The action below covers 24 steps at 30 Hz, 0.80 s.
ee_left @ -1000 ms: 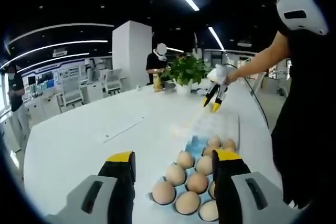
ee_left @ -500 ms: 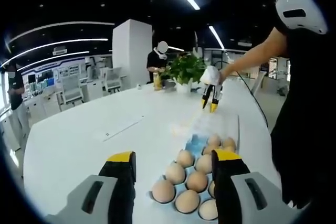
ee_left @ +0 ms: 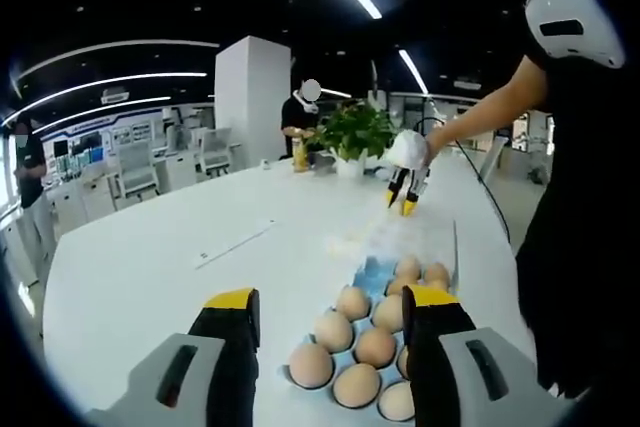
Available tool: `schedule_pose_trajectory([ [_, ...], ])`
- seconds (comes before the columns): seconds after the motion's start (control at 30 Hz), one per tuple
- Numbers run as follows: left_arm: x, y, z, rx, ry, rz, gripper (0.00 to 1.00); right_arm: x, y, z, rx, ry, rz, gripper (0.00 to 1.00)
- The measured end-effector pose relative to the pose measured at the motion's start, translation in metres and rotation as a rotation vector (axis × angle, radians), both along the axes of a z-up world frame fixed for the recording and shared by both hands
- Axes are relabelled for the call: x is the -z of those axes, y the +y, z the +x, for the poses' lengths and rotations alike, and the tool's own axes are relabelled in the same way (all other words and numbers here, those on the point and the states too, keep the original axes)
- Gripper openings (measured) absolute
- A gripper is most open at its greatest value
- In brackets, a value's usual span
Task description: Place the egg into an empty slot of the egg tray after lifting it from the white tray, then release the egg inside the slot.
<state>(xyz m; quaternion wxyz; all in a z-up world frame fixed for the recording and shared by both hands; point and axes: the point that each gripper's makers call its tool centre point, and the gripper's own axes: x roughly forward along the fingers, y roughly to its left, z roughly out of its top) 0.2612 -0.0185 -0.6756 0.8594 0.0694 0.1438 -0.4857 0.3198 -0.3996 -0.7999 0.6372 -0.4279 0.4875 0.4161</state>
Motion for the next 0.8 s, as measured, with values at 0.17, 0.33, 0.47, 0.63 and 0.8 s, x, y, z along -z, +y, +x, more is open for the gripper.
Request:
schedule_pose_trajectory([
  [0.17, 0.001, 0.001, 0.001, 0.0, -0.003, 0.003, 0.58, 0.002, 0.0, 0.002, -0.011, 0.06, 0.024, 0.27],
  [0.33, 0.001, 0.0, 0.001, -0.006, -0.005, -0.008, 0.58, -0.003, 0.001, -0.001, 0.03, -0.018, 0.008, 0.24],
  [0.47, 0.001, 0.001, -0.001, -0.005, -0.004, -0.004, 0.58, -0.016, 0.001, -0.002, 0.082, -0.045, 0.073, 0.24],
  [0.63, -0.001, 0.001, -0.001, -0.003, -0.009, 0.001, 0.58, -0.04, 0.004, 0.003, 0.108, -0.113, 0.126, 0.24],
  [0.8, -0.002, -0.001, -0.002, 0.003, -0.011, 0.004, 0.58, -0.044, 0.005, -0.001, 0.103, -0.108, 0.122, 0.24],
])
